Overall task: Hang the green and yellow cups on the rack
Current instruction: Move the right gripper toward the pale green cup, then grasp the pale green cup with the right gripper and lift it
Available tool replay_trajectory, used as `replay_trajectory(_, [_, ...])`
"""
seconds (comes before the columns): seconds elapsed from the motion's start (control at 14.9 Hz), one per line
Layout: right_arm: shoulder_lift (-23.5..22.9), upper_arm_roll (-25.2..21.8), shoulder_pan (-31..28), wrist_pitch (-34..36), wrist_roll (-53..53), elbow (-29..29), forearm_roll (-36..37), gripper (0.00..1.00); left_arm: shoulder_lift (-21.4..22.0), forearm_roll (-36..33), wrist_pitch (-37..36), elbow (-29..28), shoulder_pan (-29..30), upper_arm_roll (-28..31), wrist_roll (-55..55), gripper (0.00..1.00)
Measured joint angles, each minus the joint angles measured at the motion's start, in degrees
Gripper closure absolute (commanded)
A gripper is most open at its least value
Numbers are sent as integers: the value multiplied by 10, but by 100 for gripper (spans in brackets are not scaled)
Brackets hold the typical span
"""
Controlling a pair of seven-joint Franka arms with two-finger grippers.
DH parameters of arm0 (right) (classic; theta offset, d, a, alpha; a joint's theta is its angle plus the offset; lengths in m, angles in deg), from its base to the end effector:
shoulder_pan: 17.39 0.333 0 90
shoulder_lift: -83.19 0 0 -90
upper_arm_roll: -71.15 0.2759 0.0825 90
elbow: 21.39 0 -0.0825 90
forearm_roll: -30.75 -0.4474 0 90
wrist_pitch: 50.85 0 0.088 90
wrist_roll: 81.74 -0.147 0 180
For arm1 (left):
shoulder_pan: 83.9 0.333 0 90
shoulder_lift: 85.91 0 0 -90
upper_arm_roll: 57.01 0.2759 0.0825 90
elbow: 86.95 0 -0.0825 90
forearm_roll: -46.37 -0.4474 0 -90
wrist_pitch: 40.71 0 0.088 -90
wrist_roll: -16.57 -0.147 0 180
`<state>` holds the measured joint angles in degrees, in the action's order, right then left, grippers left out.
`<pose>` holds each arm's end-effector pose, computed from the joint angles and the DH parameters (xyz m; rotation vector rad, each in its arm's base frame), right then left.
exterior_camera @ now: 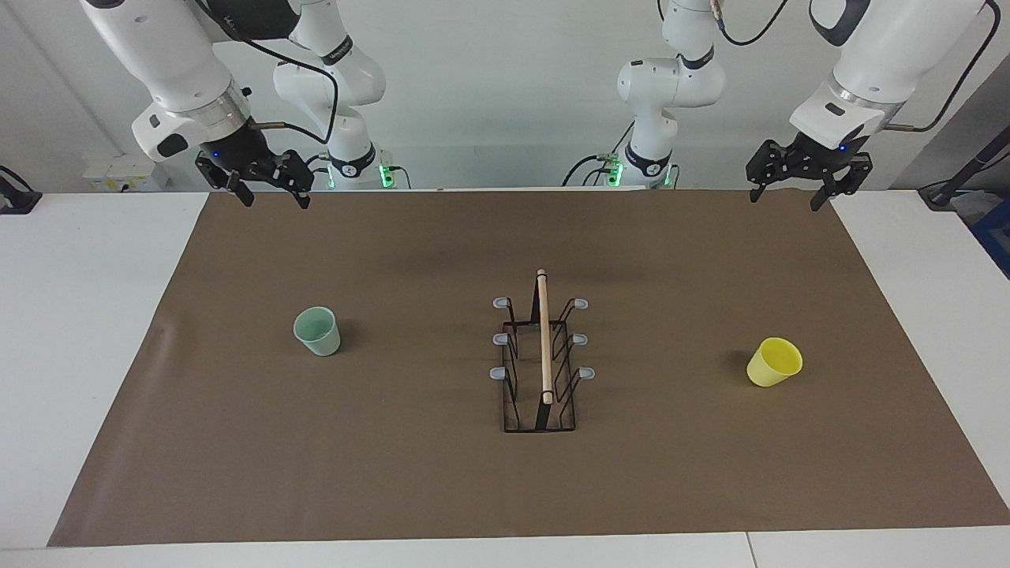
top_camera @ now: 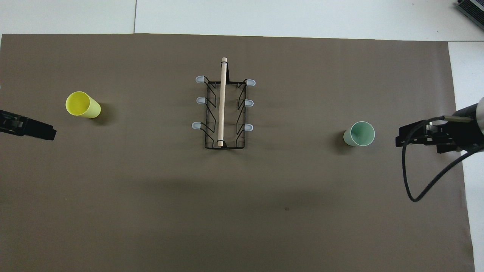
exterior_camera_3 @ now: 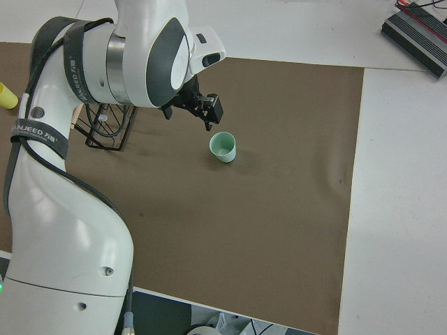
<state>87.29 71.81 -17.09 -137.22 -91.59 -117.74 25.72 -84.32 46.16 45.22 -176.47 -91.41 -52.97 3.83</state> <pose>0.5851 0.0233 0.5243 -3.0509 0.2357 0.1690 0.6007 -0.0354 0.5597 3.1087 -0.4425 -0.0550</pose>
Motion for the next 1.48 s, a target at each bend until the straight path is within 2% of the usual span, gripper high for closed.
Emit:
replay_trajectory(0.2, [-7,-1,-4,-29,20,-21,-3,0,0,0,-1,0,0,0,0,0])
replay_trajectory(0.47, [-40,-2,-8,-83,75,-34,-5,1,0,0,-1,0,0,0,0,0])
replay_trajectory(0.74, [-101,4,2,-147,102,-39,-5,1,0,0,-2,-1,0,0,4,0])
replay_trajectory(0.88, [-142,5,29,-176,121,-44,0,1,0,0,0,-1,0,1,20,0])
replay_trajectory(1.08, [-184,6,62,-183,191,-51,67,1,-2,0,0,0,6,3,28,0])
replay_trajectory(1.21, [-195,6,78,-184,245,-58,129,1,-13,0,0,5,10,5,28,0])
replay_trajectory(1.48, [-195,7,135,-183,317,-75,244,1,-91,0,-1,82,12,21,52,0])
